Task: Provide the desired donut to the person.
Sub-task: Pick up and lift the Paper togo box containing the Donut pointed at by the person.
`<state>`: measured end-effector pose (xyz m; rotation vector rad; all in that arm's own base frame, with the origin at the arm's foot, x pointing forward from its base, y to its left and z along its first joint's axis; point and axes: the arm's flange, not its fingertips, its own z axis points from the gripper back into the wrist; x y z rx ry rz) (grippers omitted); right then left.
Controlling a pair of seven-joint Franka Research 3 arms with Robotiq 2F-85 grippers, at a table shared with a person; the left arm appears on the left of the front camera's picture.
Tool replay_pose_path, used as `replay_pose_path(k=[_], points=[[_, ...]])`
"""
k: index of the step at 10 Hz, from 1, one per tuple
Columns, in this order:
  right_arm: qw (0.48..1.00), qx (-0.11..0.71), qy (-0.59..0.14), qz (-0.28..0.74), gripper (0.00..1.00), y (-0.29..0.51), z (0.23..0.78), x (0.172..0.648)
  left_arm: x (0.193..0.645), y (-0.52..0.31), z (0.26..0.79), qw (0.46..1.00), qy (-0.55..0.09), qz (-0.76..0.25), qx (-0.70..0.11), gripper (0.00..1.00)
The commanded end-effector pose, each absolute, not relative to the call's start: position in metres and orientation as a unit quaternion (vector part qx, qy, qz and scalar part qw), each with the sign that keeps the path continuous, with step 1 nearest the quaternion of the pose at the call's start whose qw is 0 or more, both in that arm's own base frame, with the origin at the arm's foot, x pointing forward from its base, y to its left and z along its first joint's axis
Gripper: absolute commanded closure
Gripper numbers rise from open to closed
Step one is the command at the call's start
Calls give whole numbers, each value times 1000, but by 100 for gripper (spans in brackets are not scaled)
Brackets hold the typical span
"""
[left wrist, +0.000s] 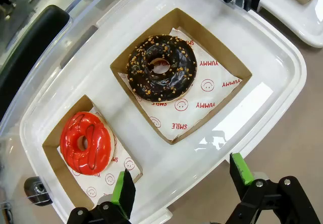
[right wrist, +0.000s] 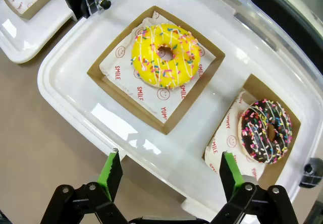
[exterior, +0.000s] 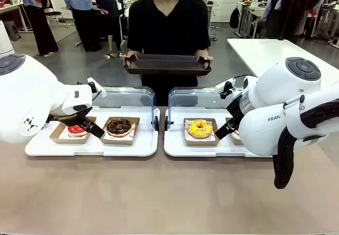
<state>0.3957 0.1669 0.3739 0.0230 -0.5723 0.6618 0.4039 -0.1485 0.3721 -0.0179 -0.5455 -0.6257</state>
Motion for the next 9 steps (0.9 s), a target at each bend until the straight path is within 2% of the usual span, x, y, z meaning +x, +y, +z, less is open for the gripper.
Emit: replay_pose_path(k=[1,3,5,9], points=[[906,11,-277,320,0,167,374,396,404,-148,372,915,-265,-304,-9,0],[909,-10,-262,324,0,156,406,361,378,-136,411,909,-261,-323,37,0],[912,-37,-240,331,0,137,453,320,338,-124,452,902,-256,-348,23,0],[916,-50,-256,305,0,131,568,293,331,-107,531,902,-239,-359,10,0]])
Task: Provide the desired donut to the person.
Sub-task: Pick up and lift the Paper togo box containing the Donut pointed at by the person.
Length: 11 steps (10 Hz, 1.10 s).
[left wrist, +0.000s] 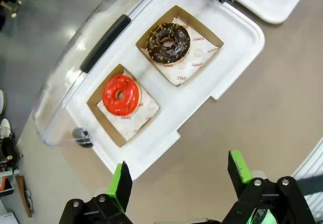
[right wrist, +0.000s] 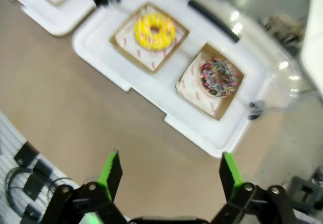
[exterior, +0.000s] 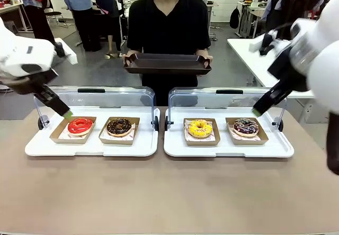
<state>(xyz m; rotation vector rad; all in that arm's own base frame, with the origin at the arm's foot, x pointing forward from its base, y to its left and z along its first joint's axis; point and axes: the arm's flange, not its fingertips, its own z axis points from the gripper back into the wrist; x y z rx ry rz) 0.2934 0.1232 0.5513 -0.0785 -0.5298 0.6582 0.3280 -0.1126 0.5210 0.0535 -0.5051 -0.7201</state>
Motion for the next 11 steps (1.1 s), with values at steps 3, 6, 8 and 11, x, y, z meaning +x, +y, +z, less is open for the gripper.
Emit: replay_pose_path(k=[3,6,8,11], points=[[919,-45,-251,299,0,130,577,294,322,-98,559,903,-255,-346,16,0],[913,-38,-264,310,0,125,591,283,322,-100,560,904,-254,-342,22,0],[913,-38,-264,310,0,125,591,283,322,-100,560,904,-254,-342,22,0],[913,-38,-264,310,0,125,591,283,322,-100,560,904,-254,-342,22,0]])
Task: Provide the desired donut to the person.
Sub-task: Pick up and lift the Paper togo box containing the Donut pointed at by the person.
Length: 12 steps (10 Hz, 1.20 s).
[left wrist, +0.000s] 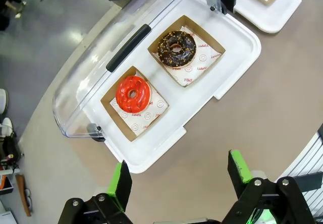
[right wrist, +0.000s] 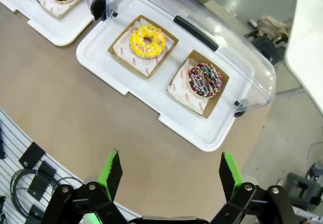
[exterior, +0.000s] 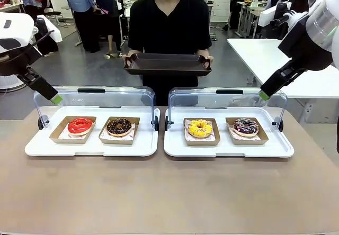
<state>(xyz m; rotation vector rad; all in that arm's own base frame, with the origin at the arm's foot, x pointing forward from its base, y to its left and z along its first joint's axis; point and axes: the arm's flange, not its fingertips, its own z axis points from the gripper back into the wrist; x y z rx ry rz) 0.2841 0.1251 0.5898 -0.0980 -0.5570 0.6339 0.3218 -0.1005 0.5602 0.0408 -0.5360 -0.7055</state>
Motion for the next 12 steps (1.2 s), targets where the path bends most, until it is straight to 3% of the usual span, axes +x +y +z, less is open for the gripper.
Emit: replay_pose_path(k=[1,3,6,10,12], points=[[911,-48,-270,307,0,125,590,284,322,-101,560,903,-259,-341,20,0],[895,106,-191,390,0,98,592,294,333,-70,562,869,-200,-422,-165,0],[821,283,-191,458,0,51,595,321,366,-15,571,792,-176,-456,-365,0],[772,357,-349,393,0,-57,584,350,386,69,567,741,-286,-467,-390,0],[742,375,-368,416,0,-99,575,349,383,101,569,734,-326,-462,-377,0]])
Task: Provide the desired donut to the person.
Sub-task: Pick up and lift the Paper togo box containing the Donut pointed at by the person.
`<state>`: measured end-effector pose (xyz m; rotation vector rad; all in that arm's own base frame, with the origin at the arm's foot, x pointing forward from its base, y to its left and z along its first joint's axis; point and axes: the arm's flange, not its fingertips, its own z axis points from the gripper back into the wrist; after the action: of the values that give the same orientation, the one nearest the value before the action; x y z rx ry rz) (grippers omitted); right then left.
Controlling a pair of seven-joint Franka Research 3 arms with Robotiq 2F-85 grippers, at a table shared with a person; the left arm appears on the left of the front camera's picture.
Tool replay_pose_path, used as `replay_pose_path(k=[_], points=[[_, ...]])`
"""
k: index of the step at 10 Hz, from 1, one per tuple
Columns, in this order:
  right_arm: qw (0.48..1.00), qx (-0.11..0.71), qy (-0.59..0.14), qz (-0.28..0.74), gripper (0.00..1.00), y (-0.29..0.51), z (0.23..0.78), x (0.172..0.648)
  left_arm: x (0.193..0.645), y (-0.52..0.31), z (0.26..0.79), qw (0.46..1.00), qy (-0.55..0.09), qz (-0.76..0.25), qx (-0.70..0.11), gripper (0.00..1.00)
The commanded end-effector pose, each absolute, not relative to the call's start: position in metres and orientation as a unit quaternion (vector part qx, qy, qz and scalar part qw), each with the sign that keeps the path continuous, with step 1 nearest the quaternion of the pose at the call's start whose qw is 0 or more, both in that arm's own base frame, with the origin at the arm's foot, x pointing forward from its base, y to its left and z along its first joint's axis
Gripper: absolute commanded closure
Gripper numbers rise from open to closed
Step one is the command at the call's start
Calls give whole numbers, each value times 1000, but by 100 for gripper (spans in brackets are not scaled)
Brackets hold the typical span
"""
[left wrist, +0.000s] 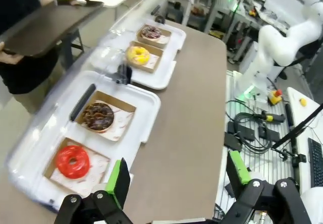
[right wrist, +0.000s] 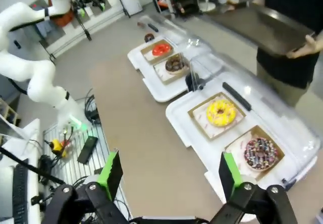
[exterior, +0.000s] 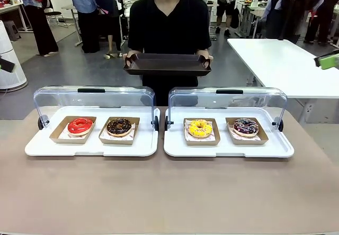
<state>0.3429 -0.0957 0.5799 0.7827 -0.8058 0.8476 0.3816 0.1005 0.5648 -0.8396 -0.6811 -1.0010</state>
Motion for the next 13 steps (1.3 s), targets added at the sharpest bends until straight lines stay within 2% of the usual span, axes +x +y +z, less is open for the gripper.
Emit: replay_pose_path(k=[1,3,9,13], points=[[733,380,-367,429,0,-113,573,347,384,115,570,736,-335,-456,-371,0],[731,376,-360,440,0,-136,574,336,377,143,568,745,-345,-447,-356,0],[739,341,-425,396,0,-168,589,310,355,181,565,758,-353,-438,-330,0],[749,329,-420,392,0,-166,588,307,347,180,565,769,-344,-444,-305,0]])
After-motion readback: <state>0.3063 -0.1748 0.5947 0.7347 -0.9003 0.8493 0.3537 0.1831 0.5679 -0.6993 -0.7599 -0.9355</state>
